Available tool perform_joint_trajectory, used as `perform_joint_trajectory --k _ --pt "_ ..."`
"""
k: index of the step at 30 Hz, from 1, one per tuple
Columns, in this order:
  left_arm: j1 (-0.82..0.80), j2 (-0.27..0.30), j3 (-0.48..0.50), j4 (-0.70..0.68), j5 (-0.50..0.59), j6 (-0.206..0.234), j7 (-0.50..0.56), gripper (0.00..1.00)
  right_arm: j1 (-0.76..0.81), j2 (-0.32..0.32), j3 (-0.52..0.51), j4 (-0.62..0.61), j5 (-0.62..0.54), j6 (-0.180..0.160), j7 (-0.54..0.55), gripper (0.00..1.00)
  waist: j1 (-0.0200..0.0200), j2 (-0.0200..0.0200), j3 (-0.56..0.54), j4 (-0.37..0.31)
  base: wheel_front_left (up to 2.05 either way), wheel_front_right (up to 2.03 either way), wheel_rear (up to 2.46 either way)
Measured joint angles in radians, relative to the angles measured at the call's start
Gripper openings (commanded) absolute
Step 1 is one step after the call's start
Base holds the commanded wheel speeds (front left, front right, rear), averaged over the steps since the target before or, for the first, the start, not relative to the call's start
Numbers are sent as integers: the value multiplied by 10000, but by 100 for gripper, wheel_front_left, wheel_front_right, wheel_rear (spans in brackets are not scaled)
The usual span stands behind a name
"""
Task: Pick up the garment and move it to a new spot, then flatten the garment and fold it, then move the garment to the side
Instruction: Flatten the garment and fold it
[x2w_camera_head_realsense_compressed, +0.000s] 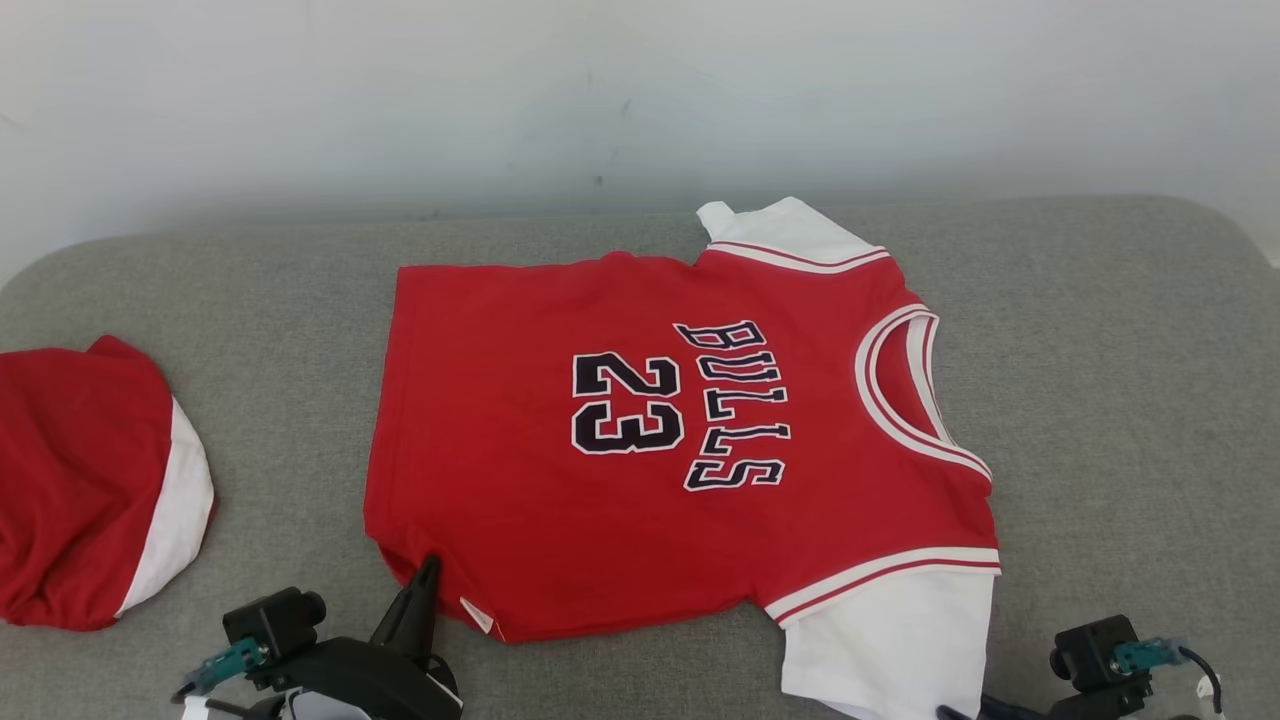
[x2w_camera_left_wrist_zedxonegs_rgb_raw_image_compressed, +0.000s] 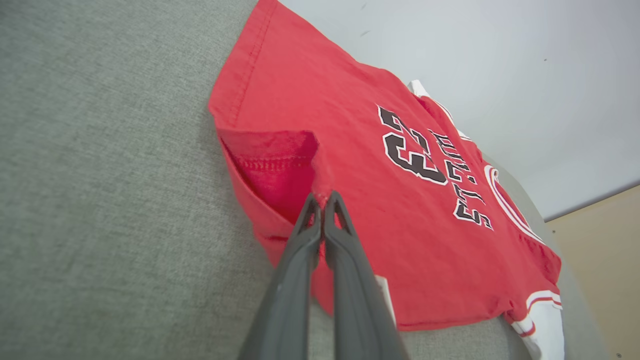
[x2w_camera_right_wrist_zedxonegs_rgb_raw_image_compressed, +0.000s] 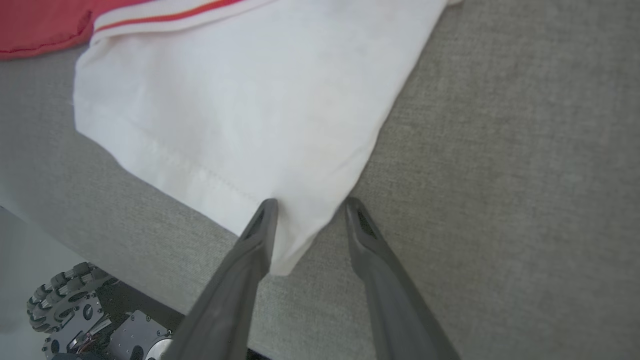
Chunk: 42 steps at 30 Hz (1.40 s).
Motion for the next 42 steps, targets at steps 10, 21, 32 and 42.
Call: perform_joint_trajectory --k 10,21,32,42 --pt "-18 8 56 54 4 -2 0 0 -282 40 -21 54 -86 -10 213 0 0 0 55 108 0 0 0" --pt "133 474 -159 -234 500 44 -13 0 -565 -311 -1047 125 255 -69 -627 0 0 0 -155 -24 0 0 0" --pt "-2003 1321 0 -915 366 -399 1559 0 -2294 525 -1574 -2 1396 79 59 0 0 1 557 -182 0 0 0" --pt "-9665 1831 1998 -59 77 15 2892 0 -10326 2637 -4416 1277 500 -1338 -211 0 2 1 1880 -297 0 0 0"
